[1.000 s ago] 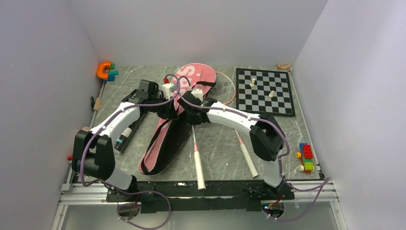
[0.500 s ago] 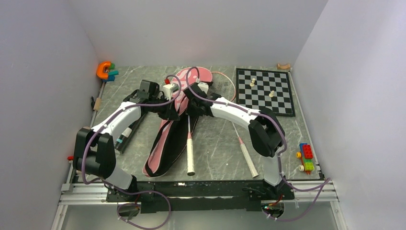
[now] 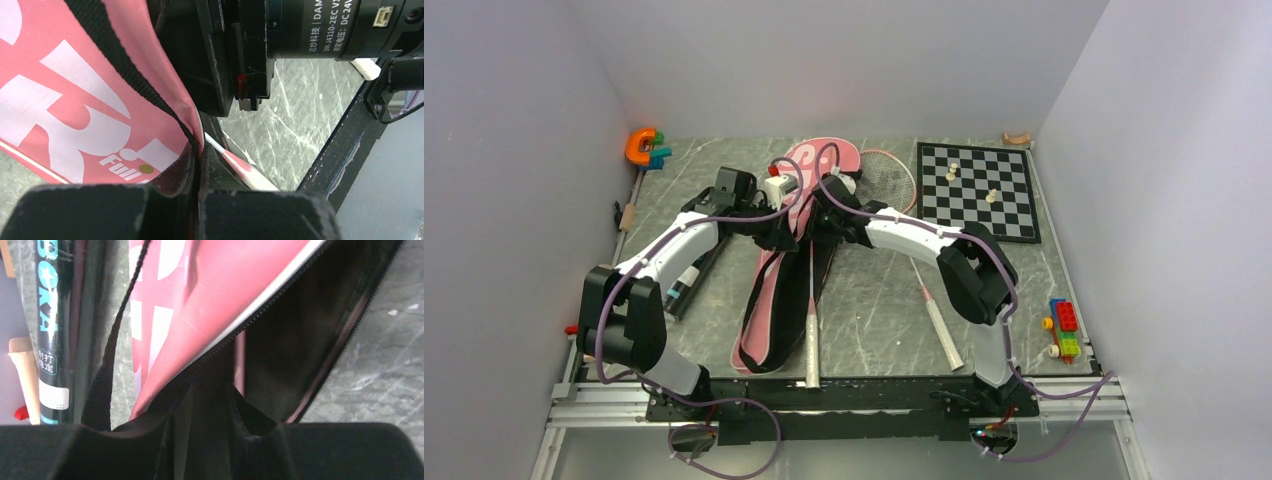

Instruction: Pack up the badminton gear

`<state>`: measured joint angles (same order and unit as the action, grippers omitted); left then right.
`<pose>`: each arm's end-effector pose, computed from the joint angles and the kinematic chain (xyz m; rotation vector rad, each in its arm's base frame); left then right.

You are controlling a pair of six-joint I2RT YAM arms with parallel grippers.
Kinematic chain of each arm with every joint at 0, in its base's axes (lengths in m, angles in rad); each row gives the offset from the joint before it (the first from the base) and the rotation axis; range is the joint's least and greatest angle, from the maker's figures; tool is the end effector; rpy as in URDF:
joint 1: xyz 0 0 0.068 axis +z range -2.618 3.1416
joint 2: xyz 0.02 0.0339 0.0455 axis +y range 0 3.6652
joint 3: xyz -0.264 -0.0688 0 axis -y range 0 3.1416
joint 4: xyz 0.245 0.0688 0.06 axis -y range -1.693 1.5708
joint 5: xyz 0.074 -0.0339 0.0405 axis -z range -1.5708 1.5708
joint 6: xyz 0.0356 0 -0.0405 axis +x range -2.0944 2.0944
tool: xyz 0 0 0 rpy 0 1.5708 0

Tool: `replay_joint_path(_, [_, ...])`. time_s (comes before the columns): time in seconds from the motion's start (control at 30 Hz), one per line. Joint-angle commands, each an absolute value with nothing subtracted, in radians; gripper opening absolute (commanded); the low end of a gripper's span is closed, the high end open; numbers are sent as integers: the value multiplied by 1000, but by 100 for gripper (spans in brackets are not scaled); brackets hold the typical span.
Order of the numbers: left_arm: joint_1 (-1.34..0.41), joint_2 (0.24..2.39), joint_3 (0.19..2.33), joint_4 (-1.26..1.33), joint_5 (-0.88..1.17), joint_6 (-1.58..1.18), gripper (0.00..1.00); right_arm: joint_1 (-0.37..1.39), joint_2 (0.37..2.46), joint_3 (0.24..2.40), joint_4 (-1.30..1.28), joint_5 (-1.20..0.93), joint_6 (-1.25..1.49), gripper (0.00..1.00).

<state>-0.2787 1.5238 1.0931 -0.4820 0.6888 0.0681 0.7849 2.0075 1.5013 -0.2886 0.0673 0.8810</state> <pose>0.2989 -0.1091 0.2492 0.7042 2.3151 -0.9430 0.3213 0.3176 0.2082 0.1534 2.4793 0.6949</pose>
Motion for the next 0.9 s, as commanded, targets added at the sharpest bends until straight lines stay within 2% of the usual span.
replay_joint_path(0.0, [-289,1529,1110,-490,779,90,0,789,1964,1461,-86,-35,872,43])
replay_joint_path(0.07, [-289,1534,1113,-496,780,93,0,780,1941,1420,-56,-64,861,51])
replay_joint_path(0.13, [-286,1539,1116,-500,780,94,0,766,1912,1381,-35,-75,858,54])
replay_joint_path(0.4, [-272,1544,1121,-507,787,95,0,637,1732,1148,27,-68,873,54])
replay_joint_path(0.57, [-267,1551,1131,-513,787,92,0,610,1740,1070,45,-136,871,51])
replay_joint_path(0.73, [-266,1575,1130,-521,788,104,0,621,1714,975,22,-80,848,49])
replay_joint_path(0.87, [-266,1608,1118,-507,794,106,0,616,1718,977,35,-82,831,49])
